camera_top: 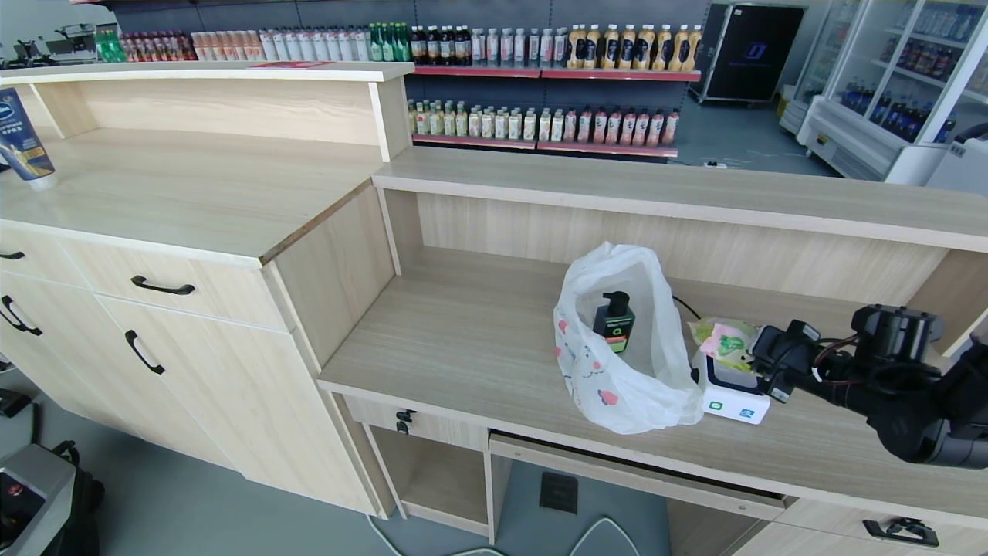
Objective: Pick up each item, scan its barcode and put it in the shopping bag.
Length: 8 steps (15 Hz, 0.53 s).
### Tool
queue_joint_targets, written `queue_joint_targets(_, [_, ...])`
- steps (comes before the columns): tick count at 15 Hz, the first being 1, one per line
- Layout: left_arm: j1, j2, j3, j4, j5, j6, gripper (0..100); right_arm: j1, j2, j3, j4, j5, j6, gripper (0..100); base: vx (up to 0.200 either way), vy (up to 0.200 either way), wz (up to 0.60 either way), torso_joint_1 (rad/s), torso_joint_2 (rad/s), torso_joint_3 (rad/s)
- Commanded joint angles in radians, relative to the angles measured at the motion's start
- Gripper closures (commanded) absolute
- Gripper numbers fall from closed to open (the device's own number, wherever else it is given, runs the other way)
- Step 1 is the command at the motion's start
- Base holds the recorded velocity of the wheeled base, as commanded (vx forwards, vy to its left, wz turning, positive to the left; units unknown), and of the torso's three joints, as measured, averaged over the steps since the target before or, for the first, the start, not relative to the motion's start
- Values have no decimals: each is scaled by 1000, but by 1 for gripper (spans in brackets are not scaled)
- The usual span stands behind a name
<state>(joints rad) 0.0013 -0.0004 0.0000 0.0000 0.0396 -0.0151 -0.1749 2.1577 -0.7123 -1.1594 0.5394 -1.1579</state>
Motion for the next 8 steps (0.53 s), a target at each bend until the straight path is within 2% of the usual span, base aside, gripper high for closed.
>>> queue_joint_targets(1, [0,0,0,0,0,0,0,0,-2,-2,0,-1,0,100,0,0,0,0,0,0])
queue_joint_targets(4, [0,0,0,0,0,0,0,2,-48,-26,15,-4,12,100,0,0,0,0,0,0])
queue_joint_targets(6, [0,0,0,0,0,0,0,0,-220,-27,152,-21,122,100,0,0,0,0,0,0])
queue_joint_targets(8, [0,0,0,0,0,0,0,-41,-387,-50,317,-24,190,100,0,0,0,0,0,0])
